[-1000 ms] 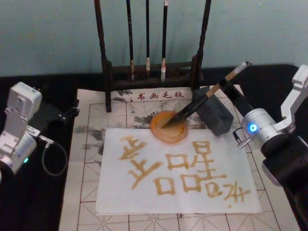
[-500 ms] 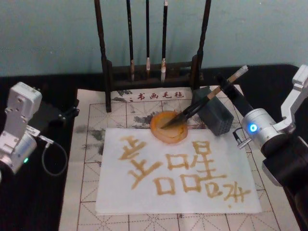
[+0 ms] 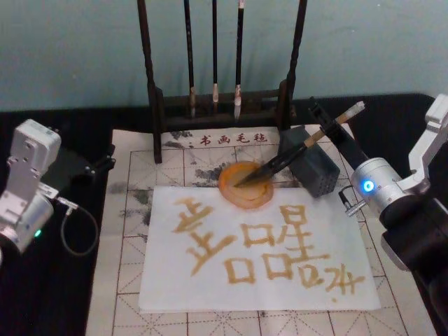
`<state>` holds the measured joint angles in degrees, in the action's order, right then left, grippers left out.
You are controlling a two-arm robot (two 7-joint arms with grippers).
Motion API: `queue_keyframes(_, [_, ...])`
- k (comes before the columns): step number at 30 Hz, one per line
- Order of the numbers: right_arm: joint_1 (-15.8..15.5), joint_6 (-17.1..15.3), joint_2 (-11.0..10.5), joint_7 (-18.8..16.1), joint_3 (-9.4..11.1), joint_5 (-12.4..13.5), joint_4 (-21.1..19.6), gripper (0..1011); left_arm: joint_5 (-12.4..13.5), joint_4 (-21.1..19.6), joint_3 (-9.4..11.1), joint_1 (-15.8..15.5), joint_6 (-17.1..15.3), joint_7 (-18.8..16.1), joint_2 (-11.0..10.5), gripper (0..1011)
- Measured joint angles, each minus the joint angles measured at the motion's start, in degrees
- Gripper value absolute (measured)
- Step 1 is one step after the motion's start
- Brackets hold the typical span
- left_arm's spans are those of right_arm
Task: Pick up the brush from the inkstone, write on the paper, then place the brush back to its original position.
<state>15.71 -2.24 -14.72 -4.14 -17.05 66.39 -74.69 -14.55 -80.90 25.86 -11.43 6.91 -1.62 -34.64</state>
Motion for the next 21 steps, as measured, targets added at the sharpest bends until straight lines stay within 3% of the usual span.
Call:
queue_keyframes(13, [-0.6, -0.9, -0.4, 0.3, 0.4, 0.2, -0.5, 1000, 0.0, 0.0, 0.0, 0.0, 0.0, 0.0, 0.0, 1001])
queue_keyframes(21, [-4.2, -2.4, -2.9, 1.2, 1.5, 1.7, -4.9, 1000, 0.0, 0.0, 0.0, 0.0, 0.0, 0.0, 0.0, 1001])
